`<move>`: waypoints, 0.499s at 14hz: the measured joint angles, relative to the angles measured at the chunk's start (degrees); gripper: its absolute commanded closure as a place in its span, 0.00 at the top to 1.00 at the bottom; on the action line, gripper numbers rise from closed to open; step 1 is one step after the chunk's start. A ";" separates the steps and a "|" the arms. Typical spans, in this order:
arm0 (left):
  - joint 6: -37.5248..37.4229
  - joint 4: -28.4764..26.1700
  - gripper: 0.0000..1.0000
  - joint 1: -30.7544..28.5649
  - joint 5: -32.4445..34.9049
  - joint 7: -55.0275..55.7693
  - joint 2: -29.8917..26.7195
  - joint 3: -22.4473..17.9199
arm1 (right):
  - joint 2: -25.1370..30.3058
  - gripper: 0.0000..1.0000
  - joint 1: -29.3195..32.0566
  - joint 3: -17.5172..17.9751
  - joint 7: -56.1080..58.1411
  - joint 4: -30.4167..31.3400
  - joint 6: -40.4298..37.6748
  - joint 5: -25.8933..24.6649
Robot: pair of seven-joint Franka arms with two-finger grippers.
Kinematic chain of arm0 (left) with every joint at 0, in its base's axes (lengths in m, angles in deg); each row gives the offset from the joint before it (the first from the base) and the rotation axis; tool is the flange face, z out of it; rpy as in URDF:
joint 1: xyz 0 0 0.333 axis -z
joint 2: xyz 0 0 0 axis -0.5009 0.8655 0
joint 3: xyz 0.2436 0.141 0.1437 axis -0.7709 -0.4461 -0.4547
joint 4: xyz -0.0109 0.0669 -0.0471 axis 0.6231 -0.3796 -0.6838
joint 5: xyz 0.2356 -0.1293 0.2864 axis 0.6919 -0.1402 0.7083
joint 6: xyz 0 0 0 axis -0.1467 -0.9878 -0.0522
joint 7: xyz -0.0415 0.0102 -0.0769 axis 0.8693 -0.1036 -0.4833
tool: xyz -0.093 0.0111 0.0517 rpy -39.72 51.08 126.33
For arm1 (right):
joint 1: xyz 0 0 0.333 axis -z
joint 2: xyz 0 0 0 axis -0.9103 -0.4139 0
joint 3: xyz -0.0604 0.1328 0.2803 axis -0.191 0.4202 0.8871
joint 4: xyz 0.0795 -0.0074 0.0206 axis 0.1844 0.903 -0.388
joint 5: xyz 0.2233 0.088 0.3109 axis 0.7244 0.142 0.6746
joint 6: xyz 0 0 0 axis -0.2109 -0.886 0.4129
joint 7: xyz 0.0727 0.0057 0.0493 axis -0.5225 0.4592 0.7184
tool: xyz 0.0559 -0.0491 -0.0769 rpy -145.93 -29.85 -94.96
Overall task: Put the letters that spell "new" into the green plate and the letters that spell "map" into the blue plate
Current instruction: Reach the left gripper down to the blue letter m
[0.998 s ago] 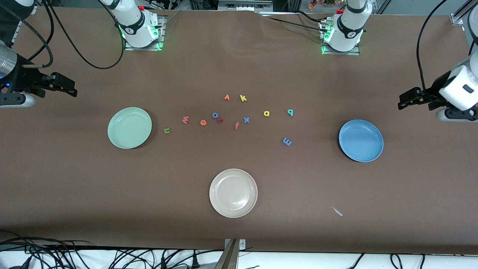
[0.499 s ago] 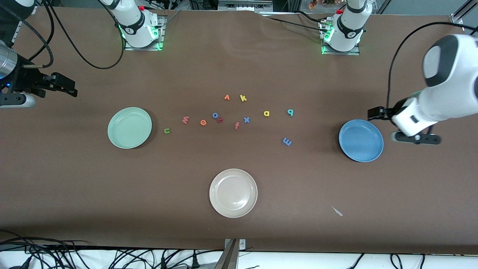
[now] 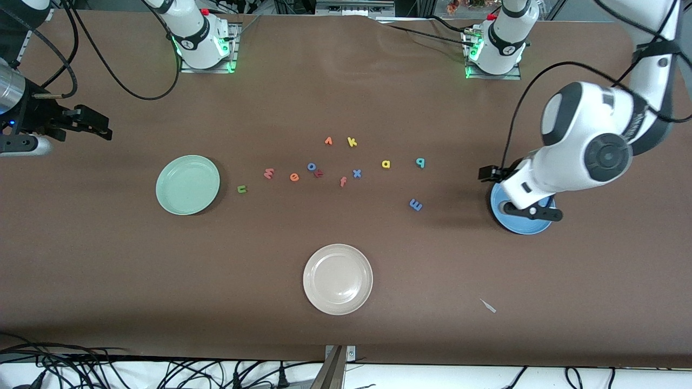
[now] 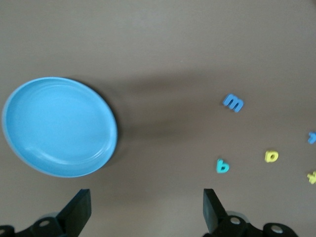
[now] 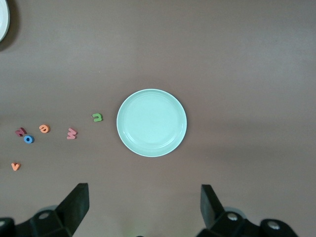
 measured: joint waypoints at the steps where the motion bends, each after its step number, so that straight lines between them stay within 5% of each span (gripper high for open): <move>1: 1.49 -0.09 1.00 1.34 -0.01 2.67 1.44 0.09 | 0.00 1.00 0.00 0.00 0.00 0.00 0.00 0.00; 7: 11.50 -0.40 1.00 8.83 -2.53 20.83 11.46 0.57 | -0.01 1.00 0.00 0.01 0.00 0.01 0.00 0.00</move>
